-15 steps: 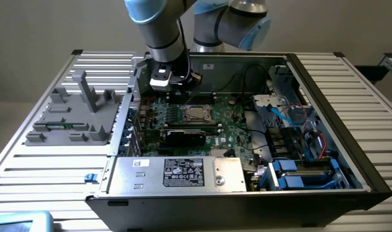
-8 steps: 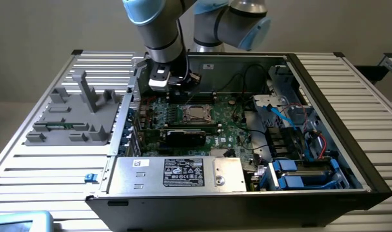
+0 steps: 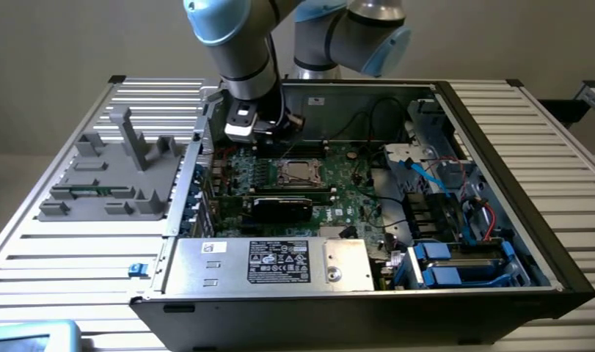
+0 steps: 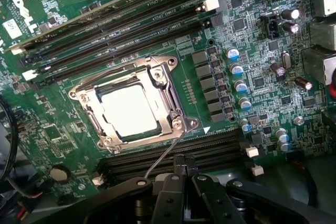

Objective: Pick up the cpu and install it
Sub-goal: 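Install the first cpu locking lever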

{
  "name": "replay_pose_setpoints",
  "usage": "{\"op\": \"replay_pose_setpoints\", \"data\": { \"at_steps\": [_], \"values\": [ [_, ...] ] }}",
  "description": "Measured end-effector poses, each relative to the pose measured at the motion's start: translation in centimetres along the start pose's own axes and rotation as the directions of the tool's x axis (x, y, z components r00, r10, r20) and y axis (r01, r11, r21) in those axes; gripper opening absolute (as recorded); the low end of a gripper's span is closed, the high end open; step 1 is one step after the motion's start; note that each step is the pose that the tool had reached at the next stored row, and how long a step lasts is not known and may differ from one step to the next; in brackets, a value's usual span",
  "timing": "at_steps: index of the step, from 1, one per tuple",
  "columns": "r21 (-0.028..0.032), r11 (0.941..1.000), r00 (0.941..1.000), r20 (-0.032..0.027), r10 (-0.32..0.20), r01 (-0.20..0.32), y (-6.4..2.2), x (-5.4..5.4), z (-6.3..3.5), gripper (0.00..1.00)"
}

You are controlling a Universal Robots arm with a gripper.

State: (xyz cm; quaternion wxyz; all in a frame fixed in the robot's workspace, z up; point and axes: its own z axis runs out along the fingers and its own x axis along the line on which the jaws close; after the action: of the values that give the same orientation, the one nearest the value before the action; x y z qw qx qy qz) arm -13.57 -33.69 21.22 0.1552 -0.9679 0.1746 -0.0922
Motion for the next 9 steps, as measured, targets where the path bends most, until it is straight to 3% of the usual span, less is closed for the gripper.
{"op": "replay_pose_setpoints", "data": {
  "at_steps": [9],
  "values": [
    [-0.0051, 0.9992, 0.9991, -0.0147, 0.041, -0.041, 0.27, -0.10, 0.76, 0.11]
  ]
}}
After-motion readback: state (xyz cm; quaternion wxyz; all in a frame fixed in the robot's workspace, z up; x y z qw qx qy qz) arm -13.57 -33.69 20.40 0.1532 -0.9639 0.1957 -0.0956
